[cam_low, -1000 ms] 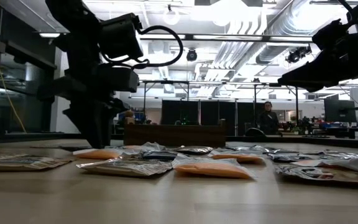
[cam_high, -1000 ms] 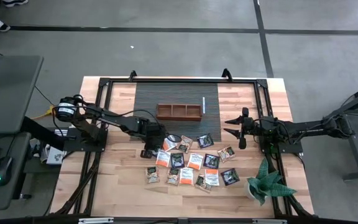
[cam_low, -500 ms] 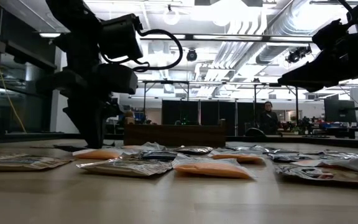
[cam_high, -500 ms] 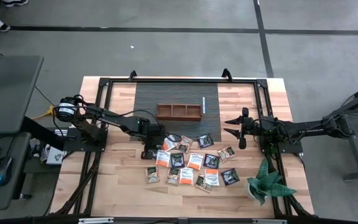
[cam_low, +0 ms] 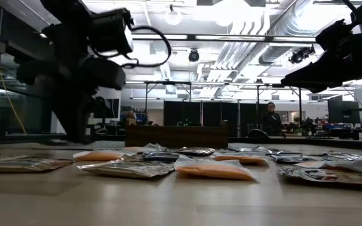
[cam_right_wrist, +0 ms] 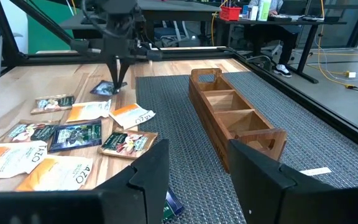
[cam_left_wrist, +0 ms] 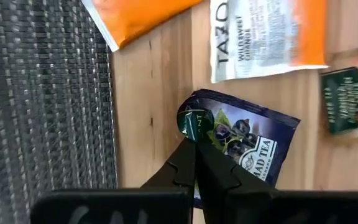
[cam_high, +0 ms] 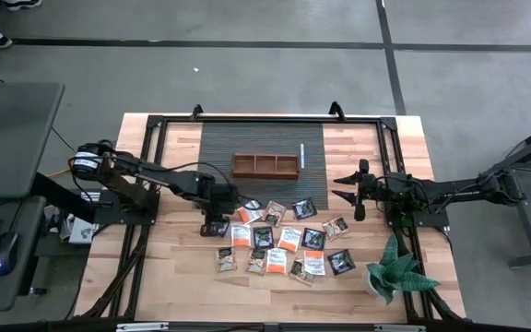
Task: Pick & Place Tea
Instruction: Put the violet tea bag into the left section of the wooden organizer
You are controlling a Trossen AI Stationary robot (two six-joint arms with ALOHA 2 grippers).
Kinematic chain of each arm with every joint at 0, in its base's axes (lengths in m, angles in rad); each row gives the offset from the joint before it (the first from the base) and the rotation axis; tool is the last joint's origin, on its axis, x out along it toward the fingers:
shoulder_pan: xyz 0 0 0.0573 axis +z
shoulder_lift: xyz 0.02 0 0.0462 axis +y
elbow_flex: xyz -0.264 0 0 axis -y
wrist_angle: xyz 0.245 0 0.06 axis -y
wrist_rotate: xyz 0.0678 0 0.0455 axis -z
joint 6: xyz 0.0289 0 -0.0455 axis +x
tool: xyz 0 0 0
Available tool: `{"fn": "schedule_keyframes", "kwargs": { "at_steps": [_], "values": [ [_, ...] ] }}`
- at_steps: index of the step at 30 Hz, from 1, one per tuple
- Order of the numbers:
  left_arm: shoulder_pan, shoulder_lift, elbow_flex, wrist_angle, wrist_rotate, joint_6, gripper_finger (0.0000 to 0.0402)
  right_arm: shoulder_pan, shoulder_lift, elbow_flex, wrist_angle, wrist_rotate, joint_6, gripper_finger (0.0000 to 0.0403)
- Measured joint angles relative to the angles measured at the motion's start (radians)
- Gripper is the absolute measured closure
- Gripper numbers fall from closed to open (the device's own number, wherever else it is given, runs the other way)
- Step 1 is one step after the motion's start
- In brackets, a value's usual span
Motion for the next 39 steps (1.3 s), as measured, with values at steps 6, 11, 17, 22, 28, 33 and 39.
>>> {"fn": "schedule_keyframes", "kwargs": {
  "at_steps": [6,11,17,22,28,33,39],
  "values": [
    [0.0,-0.102,0.002,-0.012,-0.043,-0.038,0.0401,0.0,0.0,0.0,0.0,0.0,0.0,0.0244],
    [0.001,-0.195,0.005,-0.015,-0.226,-0.053,0.0401,0.0,0.0,0.0,0.0,0.0,0.0,0.0247],
    [0.001,-0.252,0.037,-0.074,-0.482,-0.05,0.0401,0.0,0.0,0.0,0.0,0.0,0.0,0.0241],
    [0.002,-0.251,0.067,-0.058,-0.689,0.023,0.0401,0.0,0.0,0.0,-0.004,0.0,0.0,0.0242],
    [0.002,-0.231,0.072,0.018,-0.769,0.112,0.0401,0.0,0.0,0.0,-0.008,0.0,0.0,0.0246],
    [0.002,-0.205,0.072,0.059,-0.874,0.157,0.0401,0.0,0.0,0.0,-0.008,0.0,0.0,0.0242],
    [0.002,-0.133,0.072,0.128,-0.981,0.231,0.0401,0.0,0.0,0.0,-0.008,0.0,0.0,0.0242]
  ]
}}
